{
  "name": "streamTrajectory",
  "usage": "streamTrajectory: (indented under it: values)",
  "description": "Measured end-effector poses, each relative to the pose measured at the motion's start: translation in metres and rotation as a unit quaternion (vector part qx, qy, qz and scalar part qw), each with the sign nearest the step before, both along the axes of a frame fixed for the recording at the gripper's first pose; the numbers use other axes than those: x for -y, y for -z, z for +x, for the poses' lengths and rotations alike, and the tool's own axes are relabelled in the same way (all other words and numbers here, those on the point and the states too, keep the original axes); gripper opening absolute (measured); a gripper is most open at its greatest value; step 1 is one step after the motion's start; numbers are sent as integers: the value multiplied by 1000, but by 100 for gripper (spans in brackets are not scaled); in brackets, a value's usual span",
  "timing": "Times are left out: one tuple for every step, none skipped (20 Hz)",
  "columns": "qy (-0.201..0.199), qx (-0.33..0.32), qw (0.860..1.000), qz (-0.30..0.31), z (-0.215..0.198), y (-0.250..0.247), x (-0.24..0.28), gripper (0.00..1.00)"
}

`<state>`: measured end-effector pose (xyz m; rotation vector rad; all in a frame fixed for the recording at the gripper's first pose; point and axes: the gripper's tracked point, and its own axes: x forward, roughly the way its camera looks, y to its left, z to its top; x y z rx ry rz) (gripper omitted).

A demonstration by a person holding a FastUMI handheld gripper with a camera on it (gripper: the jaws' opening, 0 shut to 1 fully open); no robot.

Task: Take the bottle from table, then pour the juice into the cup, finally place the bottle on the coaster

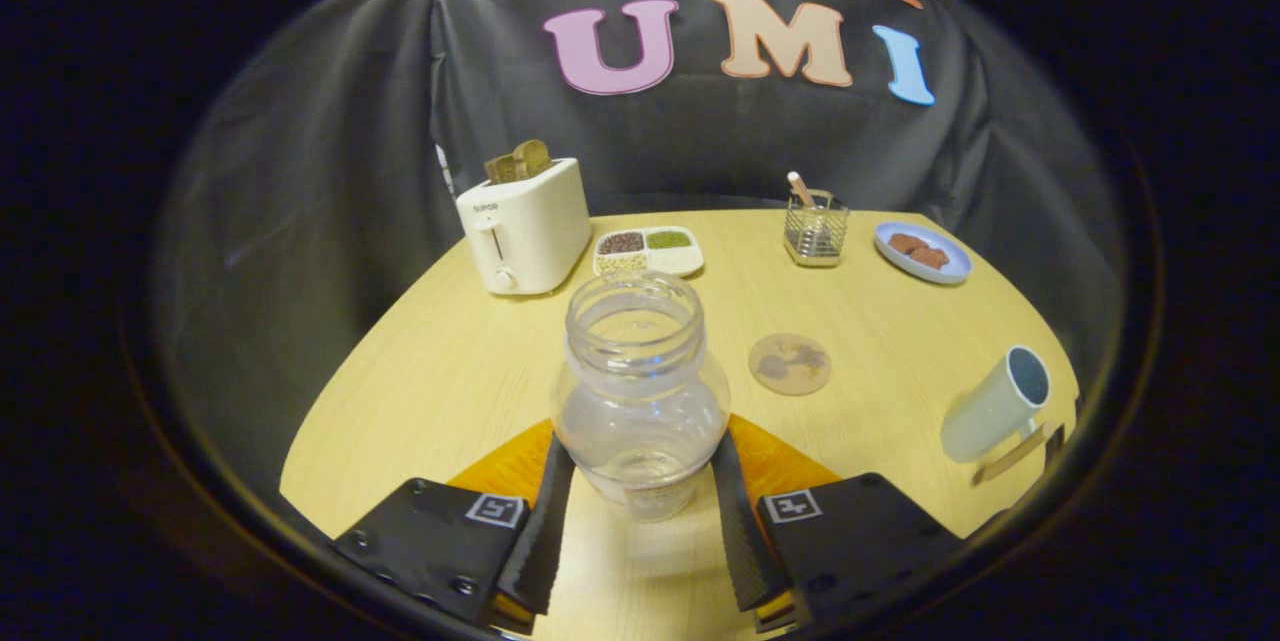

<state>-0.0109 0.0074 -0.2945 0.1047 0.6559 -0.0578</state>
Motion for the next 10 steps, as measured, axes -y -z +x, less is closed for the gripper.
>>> streamTrajectory:
  values:
    - [7,-2,1000,13,3,1,1,73]
    - [9,-4,999,32,3,0,-1,72]
    - [3,-6,998,57,2,-4,-7,71]
    - [-3,-9,996,85,5,0,-13,71]
    - [-3,-11,995,101,7,0,-15,70]
    - [3,-10,994,110,9,-1,-14,70]
    - [11,-4,992,123,11,-3,-12,69]
    - [21,3,989,145,15,-8,-12,69]
    - [35,12,985,168,18,-14,-12,68]
    - [51,24,980,190,22,-21,-9,68]
